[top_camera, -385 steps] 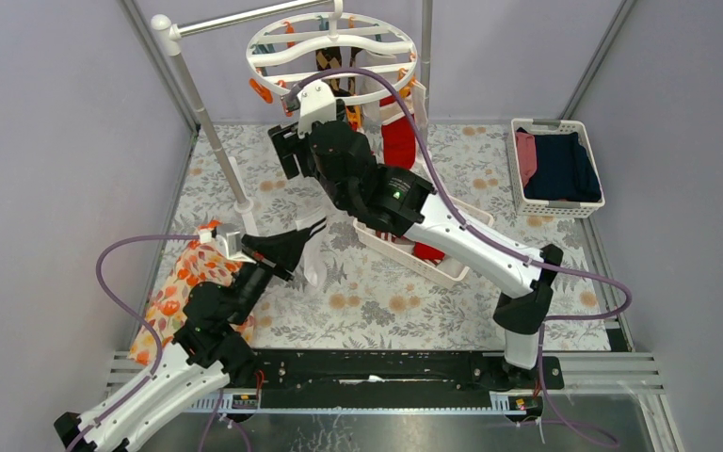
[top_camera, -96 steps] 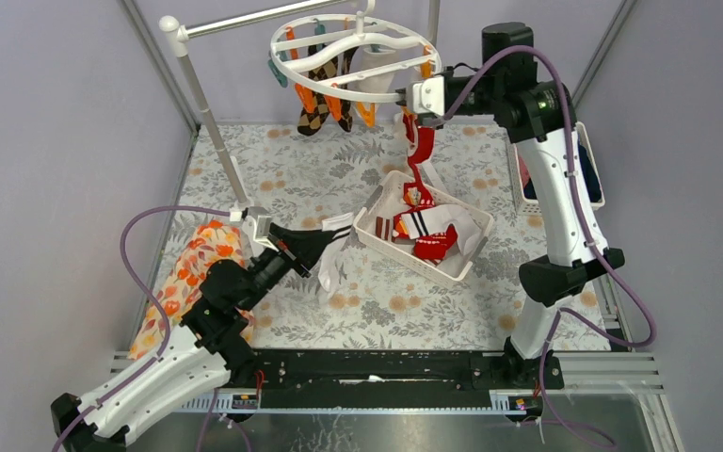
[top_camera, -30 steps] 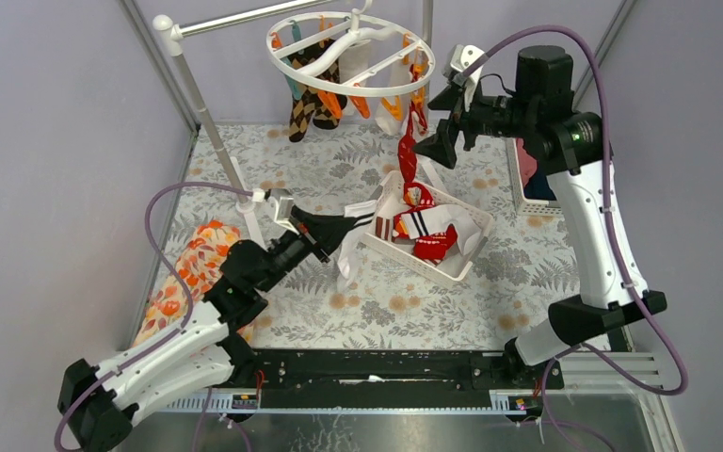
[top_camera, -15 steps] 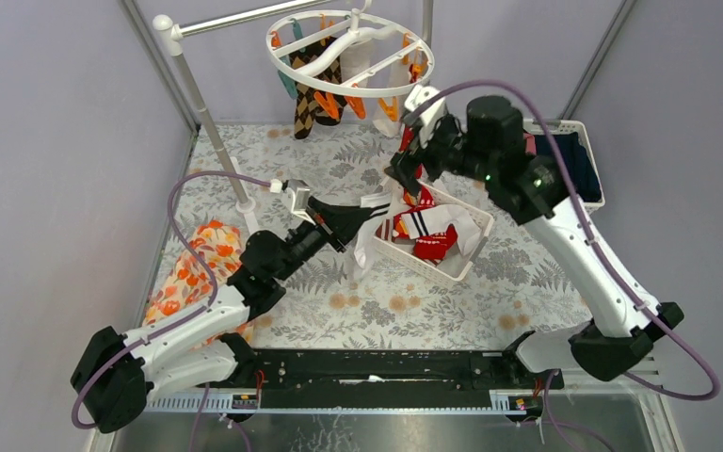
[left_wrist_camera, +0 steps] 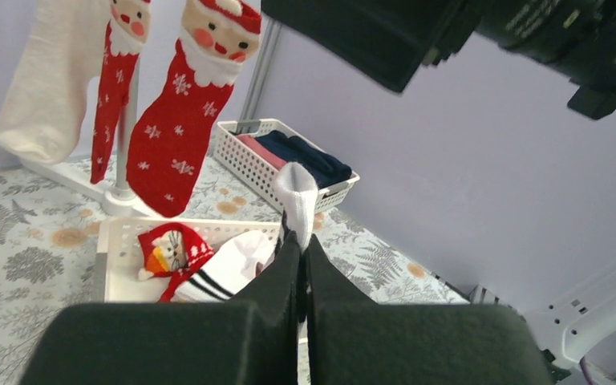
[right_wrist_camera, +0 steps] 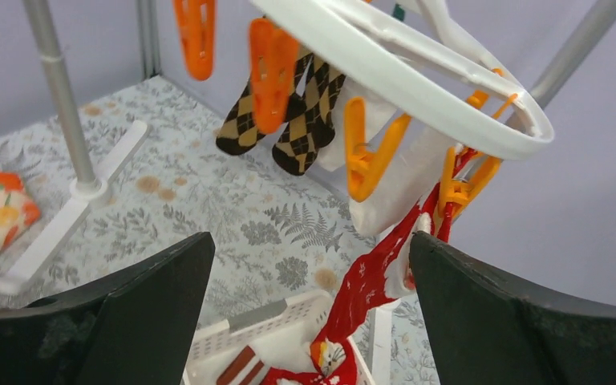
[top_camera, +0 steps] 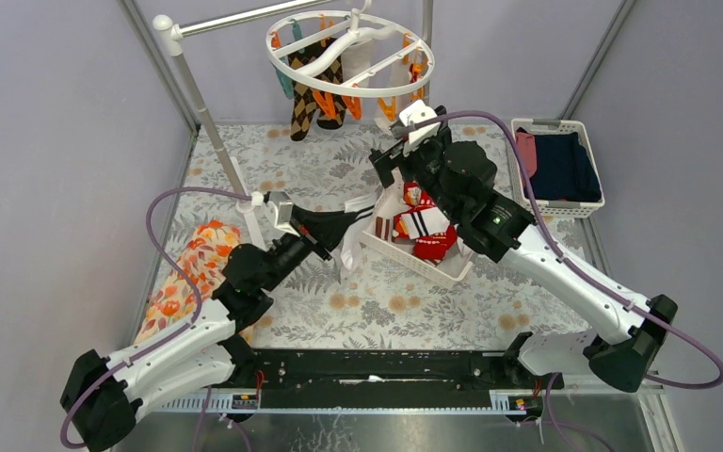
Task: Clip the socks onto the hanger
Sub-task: Open the clamp at the hanger.
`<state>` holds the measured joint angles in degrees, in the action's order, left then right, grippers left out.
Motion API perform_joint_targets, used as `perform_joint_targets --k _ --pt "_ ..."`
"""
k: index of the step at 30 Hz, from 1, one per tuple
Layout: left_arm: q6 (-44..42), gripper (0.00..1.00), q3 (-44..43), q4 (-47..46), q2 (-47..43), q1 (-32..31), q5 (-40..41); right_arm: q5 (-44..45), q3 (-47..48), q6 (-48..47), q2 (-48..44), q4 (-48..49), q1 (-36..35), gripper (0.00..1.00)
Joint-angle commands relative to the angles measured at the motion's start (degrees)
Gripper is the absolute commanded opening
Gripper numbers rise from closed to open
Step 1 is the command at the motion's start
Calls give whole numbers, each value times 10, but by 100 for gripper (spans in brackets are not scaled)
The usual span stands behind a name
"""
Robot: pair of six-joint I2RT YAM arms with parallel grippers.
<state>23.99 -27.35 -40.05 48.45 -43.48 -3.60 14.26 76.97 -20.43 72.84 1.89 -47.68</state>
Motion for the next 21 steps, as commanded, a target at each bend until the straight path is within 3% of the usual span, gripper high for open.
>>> perform_joint_targets --k 1,10,21 --pt "-30 0 27 15 -19 4 24 76 21 59 14 76 -3 100" --pt "-29 0 43 9 -28 3 18 140 63 135 64 96 -2 93" --pt "-34 0 56 11 -55 6 19 199 104 116 129 142 -1 79"
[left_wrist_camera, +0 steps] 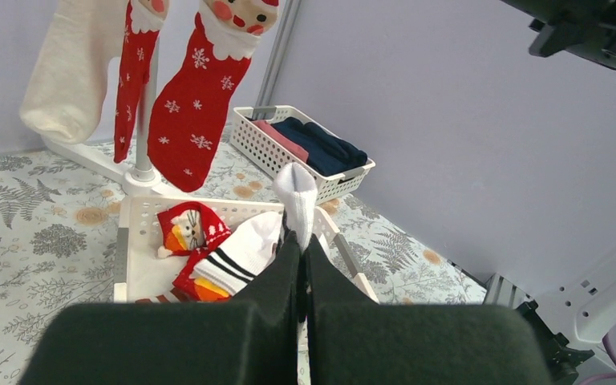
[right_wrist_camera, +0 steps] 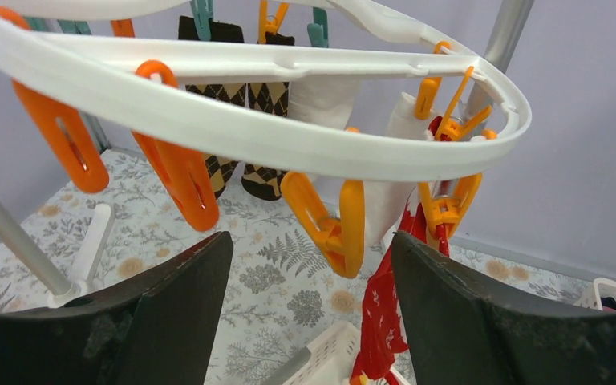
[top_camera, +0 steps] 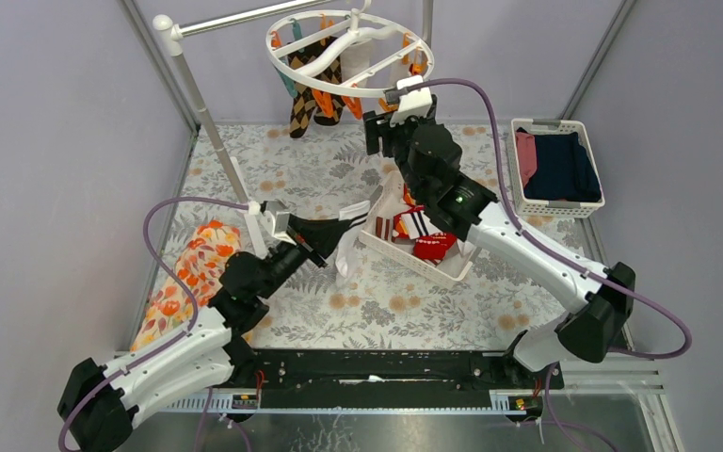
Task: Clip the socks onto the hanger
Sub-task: Open the clamp at the hanger.
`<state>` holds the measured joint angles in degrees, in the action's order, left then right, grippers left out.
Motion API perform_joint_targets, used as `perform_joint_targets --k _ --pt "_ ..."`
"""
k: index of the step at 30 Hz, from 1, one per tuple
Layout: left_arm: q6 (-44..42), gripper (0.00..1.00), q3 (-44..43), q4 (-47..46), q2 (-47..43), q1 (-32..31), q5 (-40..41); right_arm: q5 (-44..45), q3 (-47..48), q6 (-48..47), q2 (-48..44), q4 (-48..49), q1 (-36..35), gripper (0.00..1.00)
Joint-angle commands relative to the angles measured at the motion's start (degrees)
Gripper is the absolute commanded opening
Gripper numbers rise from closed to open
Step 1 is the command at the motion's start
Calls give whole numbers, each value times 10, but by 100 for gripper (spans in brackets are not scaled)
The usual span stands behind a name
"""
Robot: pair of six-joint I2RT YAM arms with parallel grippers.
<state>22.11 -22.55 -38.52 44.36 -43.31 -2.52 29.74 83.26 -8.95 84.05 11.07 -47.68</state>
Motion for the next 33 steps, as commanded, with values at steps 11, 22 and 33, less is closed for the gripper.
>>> perform_joint_targets --k 11,22,33 --pt "-21 0 17 -5 -28 6 9 69 79 -39 62 76 -1 72" --pt "-22 0 19 -7 -36 5 7 76 109 -36 86 75 10 63" --pt "-19 0 18 -10 -35 5 5 55 109 -8 78 57 25 40"
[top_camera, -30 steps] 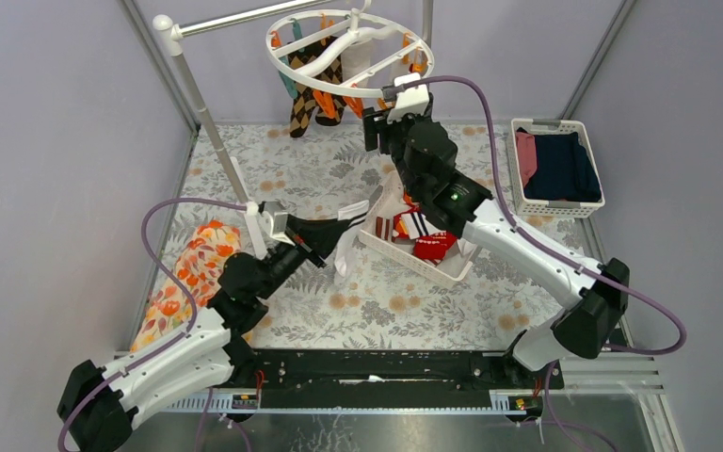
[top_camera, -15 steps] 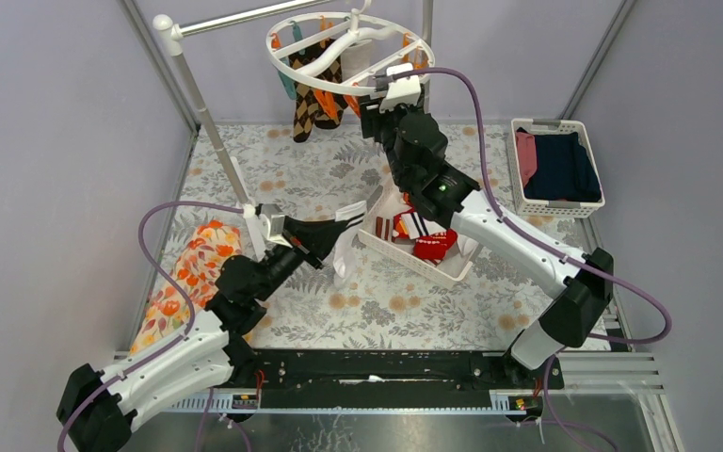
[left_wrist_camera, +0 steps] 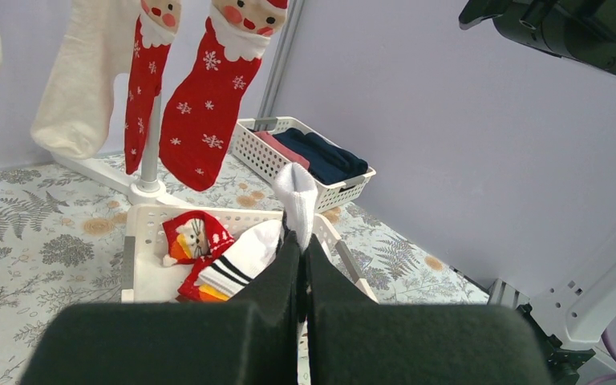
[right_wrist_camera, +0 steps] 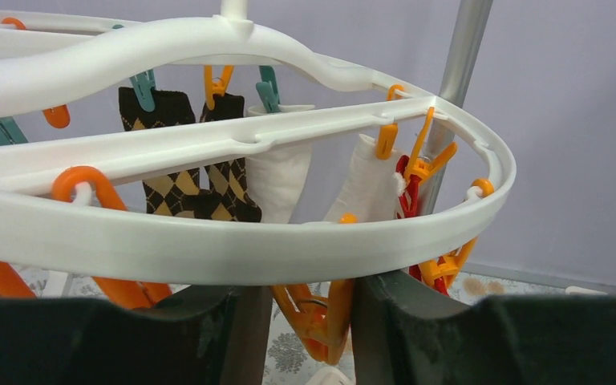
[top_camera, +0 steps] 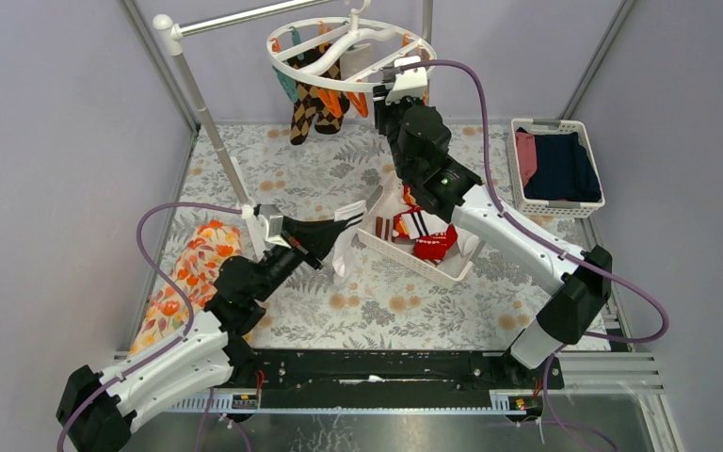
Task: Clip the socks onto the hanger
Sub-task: Open the clamp at the hanger, then clamp the sock onto the hanger.
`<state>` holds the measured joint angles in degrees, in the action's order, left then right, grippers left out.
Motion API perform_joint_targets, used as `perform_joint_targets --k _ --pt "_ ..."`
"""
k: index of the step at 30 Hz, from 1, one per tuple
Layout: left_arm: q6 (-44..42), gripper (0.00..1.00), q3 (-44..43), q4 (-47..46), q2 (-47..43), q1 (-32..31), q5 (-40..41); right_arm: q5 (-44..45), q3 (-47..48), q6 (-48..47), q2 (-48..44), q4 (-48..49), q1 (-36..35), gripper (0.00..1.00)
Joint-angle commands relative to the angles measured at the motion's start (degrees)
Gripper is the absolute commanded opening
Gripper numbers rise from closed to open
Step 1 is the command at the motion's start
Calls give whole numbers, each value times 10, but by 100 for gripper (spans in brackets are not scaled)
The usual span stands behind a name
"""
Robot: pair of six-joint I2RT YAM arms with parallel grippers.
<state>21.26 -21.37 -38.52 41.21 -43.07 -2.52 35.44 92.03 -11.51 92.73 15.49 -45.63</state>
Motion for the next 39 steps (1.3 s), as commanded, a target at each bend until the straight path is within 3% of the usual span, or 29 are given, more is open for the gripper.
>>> perform_joint_targets --k 1,11,18,26,39 --pt "-10 0 5 -11 -2 3 4 -6 20 20 -11 12 5 38" --pt "27 0 -4 -63 31 6 -15 -66 24 60 -31 -18 13 28" --pt "53 0 -90 -144 170 7 -3 -98 28 92 -41 -43 22 20" --pt "26 0 -187 -225 317 7 36 -108 28 132 -53 -67 37 20" --pt "-18 0 -273 -275 418 7 92 -122 32 153 -55 -83 51 18"
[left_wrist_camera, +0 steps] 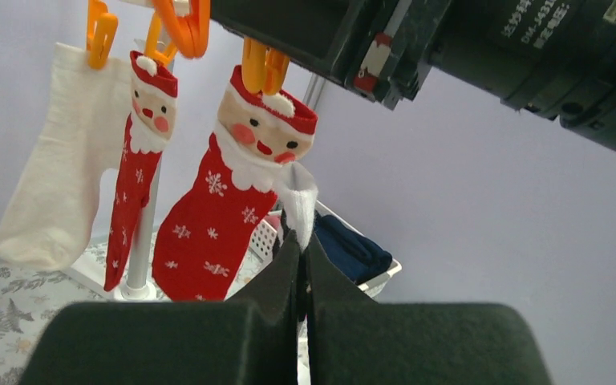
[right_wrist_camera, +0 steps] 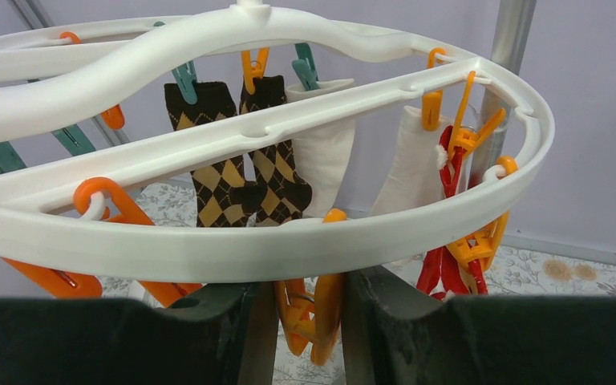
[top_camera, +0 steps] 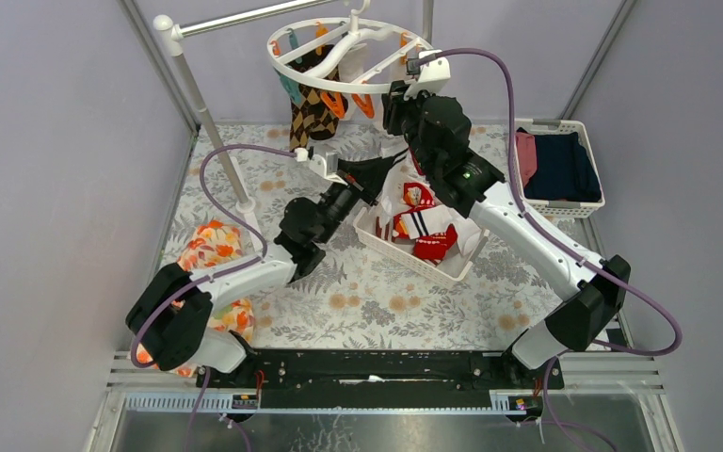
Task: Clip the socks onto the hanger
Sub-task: Clamp the sock onto the hanger.
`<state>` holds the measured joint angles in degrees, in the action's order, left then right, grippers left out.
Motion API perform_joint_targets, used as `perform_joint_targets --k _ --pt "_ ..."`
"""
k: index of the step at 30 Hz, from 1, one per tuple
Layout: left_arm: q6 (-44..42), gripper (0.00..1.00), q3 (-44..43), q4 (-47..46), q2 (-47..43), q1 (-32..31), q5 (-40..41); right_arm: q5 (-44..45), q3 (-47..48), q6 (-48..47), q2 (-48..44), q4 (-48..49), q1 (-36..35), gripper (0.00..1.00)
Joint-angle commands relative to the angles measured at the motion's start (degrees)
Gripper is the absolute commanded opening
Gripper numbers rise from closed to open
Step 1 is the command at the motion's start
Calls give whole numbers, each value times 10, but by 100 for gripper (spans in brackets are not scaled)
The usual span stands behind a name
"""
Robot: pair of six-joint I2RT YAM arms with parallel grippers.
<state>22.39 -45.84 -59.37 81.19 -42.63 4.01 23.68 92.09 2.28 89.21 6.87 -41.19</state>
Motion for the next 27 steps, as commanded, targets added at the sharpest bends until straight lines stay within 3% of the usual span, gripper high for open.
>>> perform_joint_targets --k 1,11,27 --pt "-30 0 -34 -66 24 3 27 -4 32 15 -20 3 6 18" --pt "-39 0 -69 -62 54 3 91 -5 33 16 -18 0 9 18" --pt "-63 0 -111 -44 79 -4 100 -6 32 18 -16 -3 11 18"
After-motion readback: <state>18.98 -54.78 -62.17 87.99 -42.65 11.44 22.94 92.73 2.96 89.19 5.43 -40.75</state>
